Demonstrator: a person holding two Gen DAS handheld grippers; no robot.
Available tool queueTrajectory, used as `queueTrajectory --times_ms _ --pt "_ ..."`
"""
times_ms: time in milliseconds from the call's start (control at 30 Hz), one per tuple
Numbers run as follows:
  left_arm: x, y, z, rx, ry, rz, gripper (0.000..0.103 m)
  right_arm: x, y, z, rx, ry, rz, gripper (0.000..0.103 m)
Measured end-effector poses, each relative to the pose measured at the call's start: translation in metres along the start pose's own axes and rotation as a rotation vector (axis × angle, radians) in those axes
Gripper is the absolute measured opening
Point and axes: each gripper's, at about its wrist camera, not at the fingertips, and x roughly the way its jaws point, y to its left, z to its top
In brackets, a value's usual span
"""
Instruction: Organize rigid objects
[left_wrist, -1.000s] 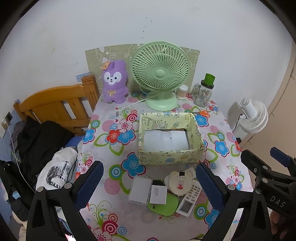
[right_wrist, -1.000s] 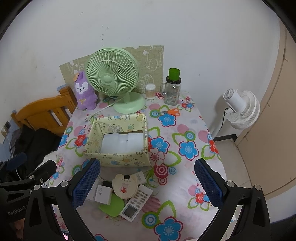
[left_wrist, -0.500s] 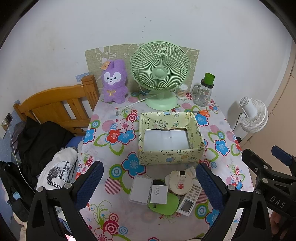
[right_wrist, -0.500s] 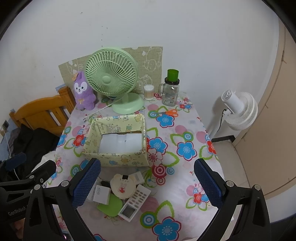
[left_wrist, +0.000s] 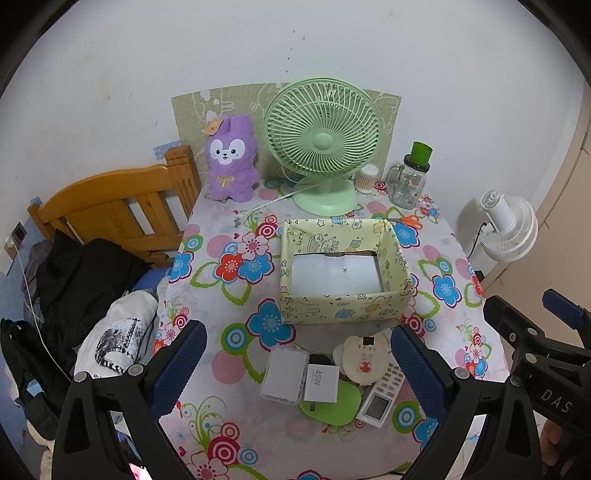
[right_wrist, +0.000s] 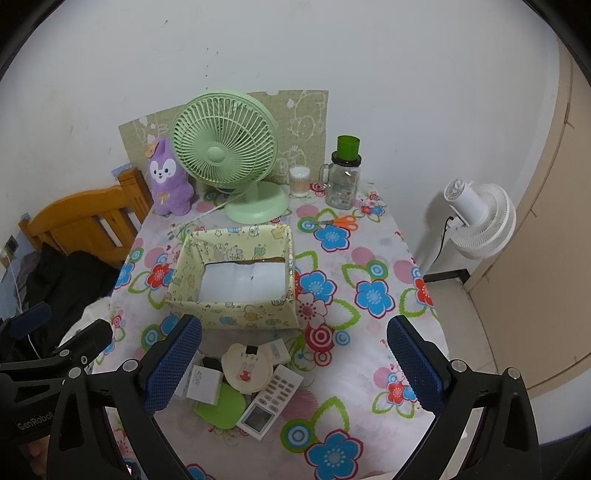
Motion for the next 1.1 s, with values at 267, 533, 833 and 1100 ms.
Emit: queueTrajectory --times_ms 267,533,833,1100 --pt "0.012 0.0 -0.001 0.015 0.032 -0.005 0.1 0.014 0.002 0.0 -0.014 0.038 -0.004 0.101" --pt "0.029 0.001 -0.002 0.02 0.07 -0.011 0.1 0.034 0.004 0.0 -0.022 0.078 0.002 0.1" --pt "0.031 0.001 -0.001 0.02 0.067 -0.005 0.1 0.038 0.004 0.001 -0.028 0.085 0.004 0.1" --pt "0.028 -0.002 0.003 0.014 0.051 -0.011 0.1 0.036 0.0 0.003 -0.035 0.075 0.007 0.1"
